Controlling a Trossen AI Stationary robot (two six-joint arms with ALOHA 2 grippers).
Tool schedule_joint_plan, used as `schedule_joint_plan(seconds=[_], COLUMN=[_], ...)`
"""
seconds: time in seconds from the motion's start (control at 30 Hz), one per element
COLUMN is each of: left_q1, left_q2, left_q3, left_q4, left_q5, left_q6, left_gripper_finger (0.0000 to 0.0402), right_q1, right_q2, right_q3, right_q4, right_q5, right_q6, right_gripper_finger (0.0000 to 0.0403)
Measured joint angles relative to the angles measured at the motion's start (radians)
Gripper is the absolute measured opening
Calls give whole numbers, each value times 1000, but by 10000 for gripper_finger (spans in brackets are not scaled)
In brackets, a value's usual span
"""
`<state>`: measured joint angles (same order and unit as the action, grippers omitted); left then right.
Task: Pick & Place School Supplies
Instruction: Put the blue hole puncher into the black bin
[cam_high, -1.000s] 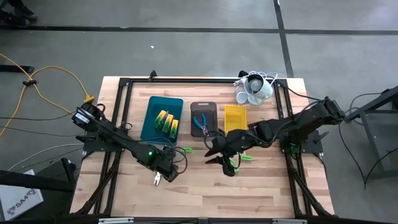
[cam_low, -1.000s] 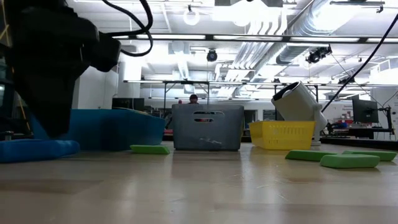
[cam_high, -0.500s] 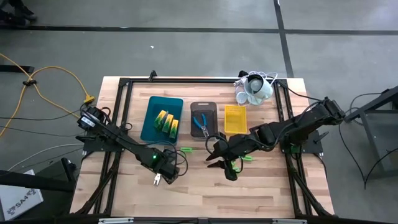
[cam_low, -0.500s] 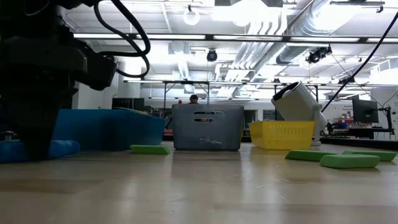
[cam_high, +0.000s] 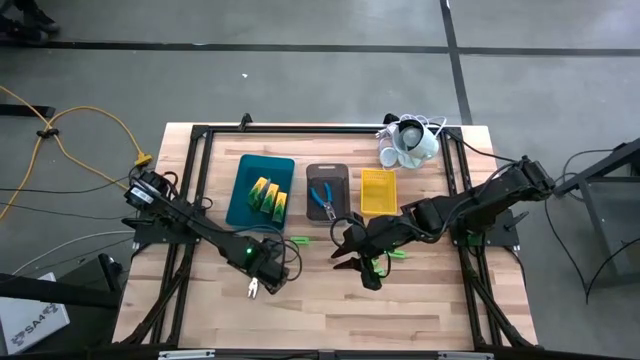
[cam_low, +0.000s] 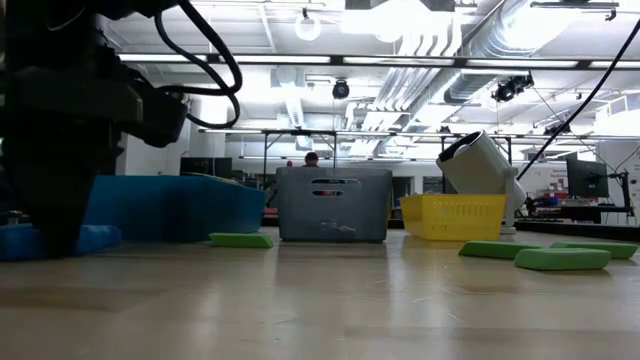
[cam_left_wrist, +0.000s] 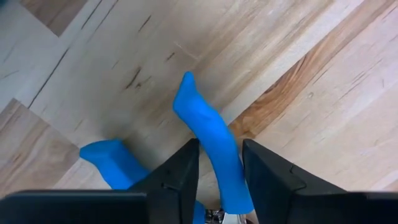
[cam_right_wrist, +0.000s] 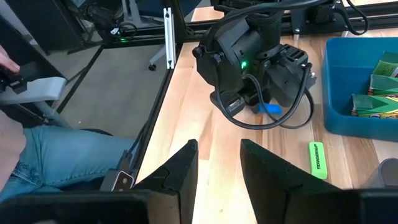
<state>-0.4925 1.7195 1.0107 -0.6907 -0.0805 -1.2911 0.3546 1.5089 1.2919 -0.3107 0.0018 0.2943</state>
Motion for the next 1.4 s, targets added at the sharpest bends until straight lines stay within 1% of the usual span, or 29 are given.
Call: schedule_joint_plan(seconds=[0.27, 0.5, 0.73, 0.93, 1.07, 1.2, 1.4], left_q1=[6, 6, 6, 6, 9, 37, 118], left_q2=[-2, -32, -61, -104, -156, -220, -318], left_q3=[0, -1, -1, -1, -1, -1, -1], left_q4=[1, 29, 26, 48, 105, 196, 348], left_q5=[27, 38, 32, 31, 22, 16, -18], left_q6=[10, 11, 12, 51, 112, 202, 450], left_gripper_finger=[83, 45, 49, 50, 50, 50, 51], right_q1=[0, 0, 0, 1, 16, 39, 87], right_q2=[0, 0, 0, 0, 1, 1, 1], right_q3=[0, 0, 0, 0, 0, 0, 0], right_q4=[0, 0, -2, -18, -30, -49, -91], right_q5=[0, 0, 0, -1, 0, 3, 79], right_q6=[0, 0, -1, -1, 6, 24, 46], right_gripper_finger=[112, 112, 112, 112, 112, 112, 112])
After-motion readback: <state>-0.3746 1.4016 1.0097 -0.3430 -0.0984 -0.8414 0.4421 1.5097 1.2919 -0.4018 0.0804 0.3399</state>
